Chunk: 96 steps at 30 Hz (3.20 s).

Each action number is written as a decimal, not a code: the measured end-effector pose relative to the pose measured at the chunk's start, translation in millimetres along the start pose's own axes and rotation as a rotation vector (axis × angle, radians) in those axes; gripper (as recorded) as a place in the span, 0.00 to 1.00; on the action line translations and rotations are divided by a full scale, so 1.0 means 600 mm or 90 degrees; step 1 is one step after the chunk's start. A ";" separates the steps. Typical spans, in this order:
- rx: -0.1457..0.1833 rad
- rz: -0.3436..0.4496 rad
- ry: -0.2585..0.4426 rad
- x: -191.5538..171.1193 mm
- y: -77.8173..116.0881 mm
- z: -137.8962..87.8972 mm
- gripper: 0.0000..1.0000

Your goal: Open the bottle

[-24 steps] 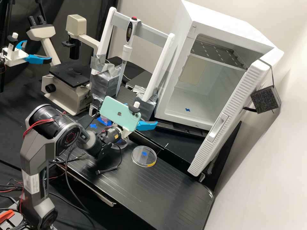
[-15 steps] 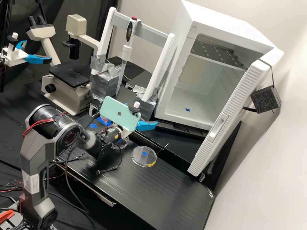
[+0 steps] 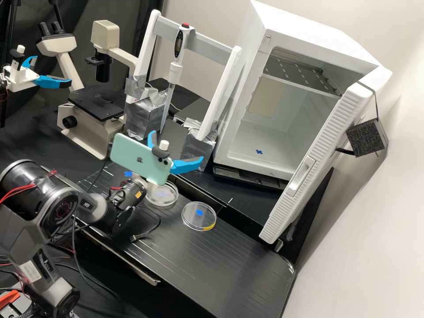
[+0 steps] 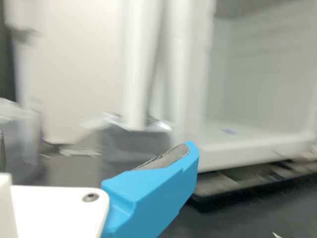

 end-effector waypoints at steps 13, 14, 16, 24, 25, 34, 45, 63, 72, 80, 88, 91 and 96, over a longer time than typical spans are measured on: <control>-0.038 -0.092 0.029 -0.015 -0.082 -0.027 1.00; -0.038 -0.101 0.023 -0.014 -0.088 -0.024 1.00; -0.038 -0.108 0.018 -0.010 -0.093 -0.022 1.00; -0.036 -0.105 0.010 0.007 -0.098 -0.019 0.00; -0.036 -0.105 0.010 0.009 -0.099 -0.019 0.00; -0.042 -0.109 0.007 0.019 -0.105 -0.016 0.00; -0.057 -0.108 -0.023 0.024 -0.104 0.004 0.00; -0.068 -0.107 -0.023 0.021 -0.095 0.011 0.00; -0.068 -0.113 -0.014 0.021 -0.098 0.007 0.00; -0.067 -0.118 -0.009 0.020 -0.101 0.003 0.00; -0.066 -0.126 -0.009 0.020 -0.107 0.004 0.00; -0.067 -0.128 -0.006 0.020 -0.108 0.003 0.00; -0.068 -0.130 -0.004 0.020 -0.108 0.003 0.00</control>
